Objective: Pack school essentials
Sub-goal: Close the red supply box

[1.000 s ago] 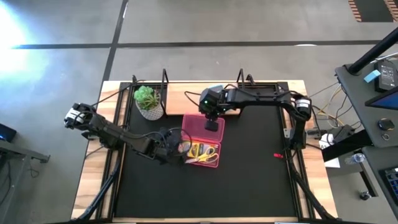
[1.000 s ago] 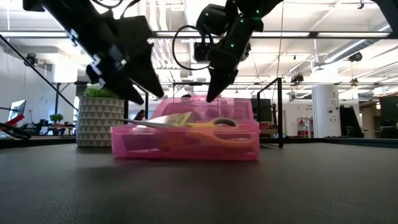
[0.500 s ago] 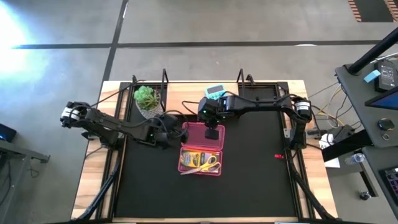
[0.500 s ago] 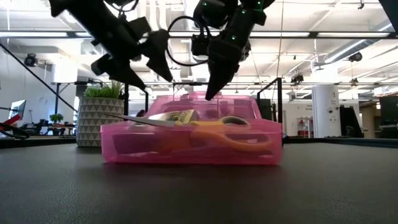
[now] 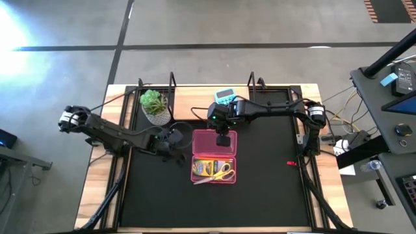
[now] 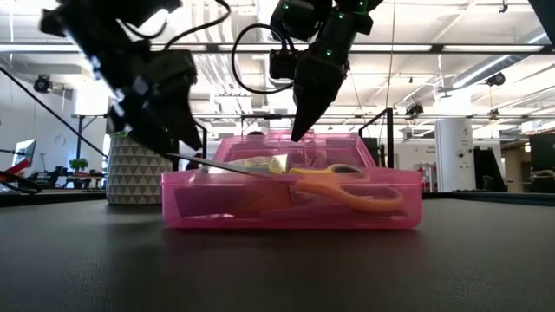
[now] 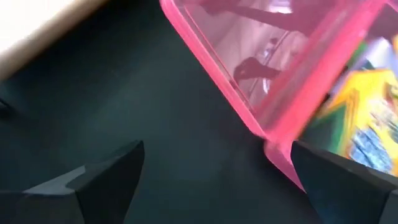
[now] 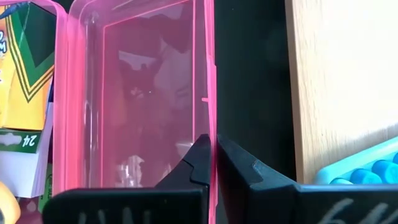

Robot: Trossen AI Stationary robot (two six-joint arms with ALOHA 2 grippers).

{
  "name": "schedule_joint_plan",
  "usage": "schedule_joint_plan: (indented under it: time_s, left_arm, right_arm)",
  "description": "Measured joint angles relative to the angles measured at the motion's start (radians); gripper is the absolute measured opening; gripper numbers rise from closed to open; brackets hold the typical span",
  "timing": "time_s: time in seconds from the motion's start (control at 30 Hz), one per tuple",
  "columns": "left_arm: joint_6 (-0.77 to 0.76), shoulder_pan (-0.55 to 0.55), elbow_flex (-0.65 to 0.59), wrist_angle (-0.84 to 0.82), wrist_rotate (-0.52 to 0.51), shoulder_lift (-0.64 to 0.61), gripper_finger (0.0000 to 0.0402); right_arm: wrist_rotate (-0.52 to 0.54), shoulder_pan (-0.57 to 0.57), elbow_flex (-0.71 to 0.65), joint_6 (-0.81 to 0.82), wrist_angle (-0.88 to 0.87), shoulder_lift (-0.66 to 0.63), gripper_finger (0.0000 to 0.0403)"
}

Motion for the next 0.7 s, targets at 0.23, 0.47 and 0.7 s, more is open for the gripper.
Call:
schedule_joint_plan:
  time_s: [0.23,0.47,0.7]
  left_arm:
    - [-0.144,-0.124,-0.038,0.116,0.0,-0.004,0.0389]
    - [-0.274,-0.167,-0.073,0.211,-0.017,0.11,0.0389]
    - [-0.308,-0.168,-0.066,0.291,-0.041,0.198,0.0389]
  right_arm:
    - [0.001,0.002,0.002,0.0,0.0,0.0,0.0009]
    - [0.001,0.002,0.002,0.003,0.002,0.0,0.0009]
    - [0.004,0.007,0.002,0.024,0.001,0.0,0.0009]
